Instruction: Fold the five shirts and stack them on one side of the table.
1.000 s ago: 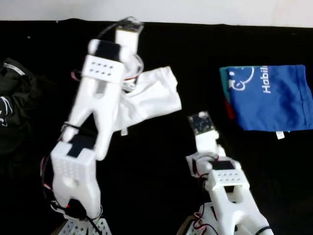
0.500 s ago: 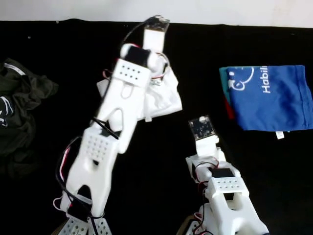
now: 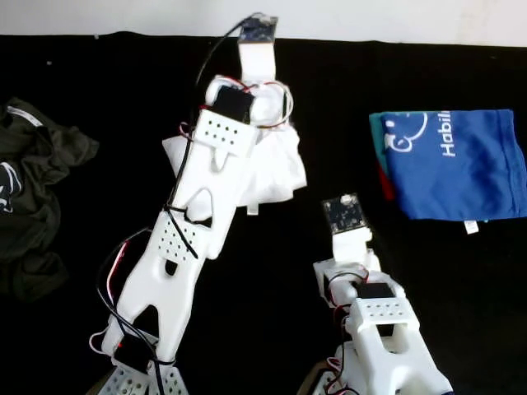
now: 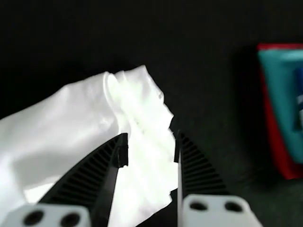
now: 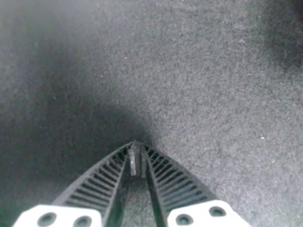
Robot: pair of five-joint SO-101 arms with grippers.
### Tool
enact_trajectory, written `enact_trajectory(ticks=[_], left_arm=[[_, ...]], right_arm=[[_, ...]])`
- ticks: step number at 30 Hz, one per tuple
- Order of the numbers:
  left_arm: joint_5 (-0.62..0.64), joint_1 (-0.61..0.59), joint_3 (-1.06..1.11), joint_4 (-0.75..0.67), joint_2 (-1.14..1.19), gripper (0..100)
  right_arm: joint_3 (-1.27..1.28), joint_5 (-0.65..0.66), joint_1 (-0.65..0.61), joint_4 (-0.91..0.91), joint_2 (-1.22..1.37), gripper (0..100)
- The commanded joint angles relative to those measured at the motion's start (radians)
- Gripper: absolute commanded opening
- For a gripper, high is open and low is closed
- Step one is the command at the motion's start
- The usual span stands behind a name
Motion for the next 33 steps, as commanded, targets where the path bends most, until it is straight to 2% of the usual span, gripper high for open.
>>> enact_trajectory(ticks=[1,4,11,15,20,26,29,33], left_arm=[[0.011,-0.074,-0.044,0.075,-0.038,13],[-0.048,-0.131,-0.013,0.172,-0.048,0],[-0.192,-0.165,0.044,0.282,0.019,1],[-0.189,-0.119,0.054,0.290,0.071,1],[-0.187,0.015,0.054,0.288,0.081,1],[-0.109,0.131,-0.044,0.292,0.048,1],[-0.115,0.127,-0.048,0.284,-0.010,1],[-0.118,0.021,-0.042,0.250,-0.058,1]], right_arm=[[0.004,-0.012,0.010,-0.024,-0.002,0.7],[0.004,-0.012,0.010,-0.024,-0.002,0.7],[0.004,-0.012,0.010,-0.024,-0.002,0.7],[0.002,-0.012,0.010,-0.024,-0.002,0.7],[-0.008,-0.012,0.012,-0.024,0.007,0.7],[-0.008,-0.012,0.012,-0.024,0.007,0.7],[-0.008,-0.012,0.012,-0.024,0.007,0.7],[-0.008,-0.012,0.012,-0.024,0.007,0.7]])
